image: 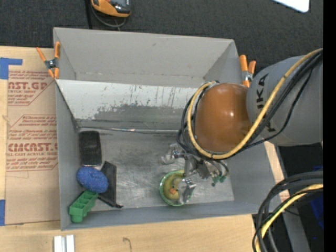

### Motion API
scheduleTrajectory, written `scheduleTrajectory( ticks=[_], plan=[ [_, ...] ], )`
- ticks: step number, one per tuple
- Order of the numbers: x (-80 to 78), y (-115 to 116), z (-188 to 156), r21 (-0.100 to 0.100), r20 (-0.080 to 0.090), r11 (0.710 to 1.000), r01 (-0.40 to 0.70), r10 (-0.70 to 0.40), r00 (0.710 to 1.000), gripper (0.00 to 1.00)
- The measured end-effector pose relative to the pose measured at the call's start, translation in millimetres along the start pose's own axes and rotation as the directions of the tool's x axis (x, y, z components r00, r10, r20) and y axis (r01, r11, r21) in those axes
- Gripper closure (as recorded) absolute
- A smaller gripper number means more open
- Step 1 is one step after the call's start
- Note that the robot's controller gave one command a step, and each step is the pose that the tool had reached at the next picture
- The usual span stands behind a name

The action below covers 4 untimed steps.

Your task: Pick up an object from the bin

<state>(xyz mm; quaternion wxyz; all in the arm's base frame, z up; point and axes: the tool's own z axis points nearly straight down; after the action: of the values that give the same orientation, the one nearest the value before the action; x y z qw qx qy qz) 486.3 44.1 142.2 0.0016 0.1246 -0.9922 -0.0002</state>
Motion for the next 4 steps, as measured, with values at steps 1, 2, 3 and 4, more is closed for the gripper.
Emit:
scheduleTrajectory(
  ticks=[1, 2, 3, 4],
  plan=[
    [7.4, -34, 67, 0.005, 0.032, 0.989, 0.148, -0.148, 0.989, 1.0],
    [7.4, -34, 67, 0.005, 0.032, 0.989, 0.147, -0.148, 0.989, 1.0],
    [9.1, -40, 32, -0.002, -0.002, 0.987, 0.158, -0.158, 0.987, 1.0],
    [1.0, -40, -26, 0.0, 0.001, 0.991, 0.136, -0.136, 0.991, 1.0]
  ],
)
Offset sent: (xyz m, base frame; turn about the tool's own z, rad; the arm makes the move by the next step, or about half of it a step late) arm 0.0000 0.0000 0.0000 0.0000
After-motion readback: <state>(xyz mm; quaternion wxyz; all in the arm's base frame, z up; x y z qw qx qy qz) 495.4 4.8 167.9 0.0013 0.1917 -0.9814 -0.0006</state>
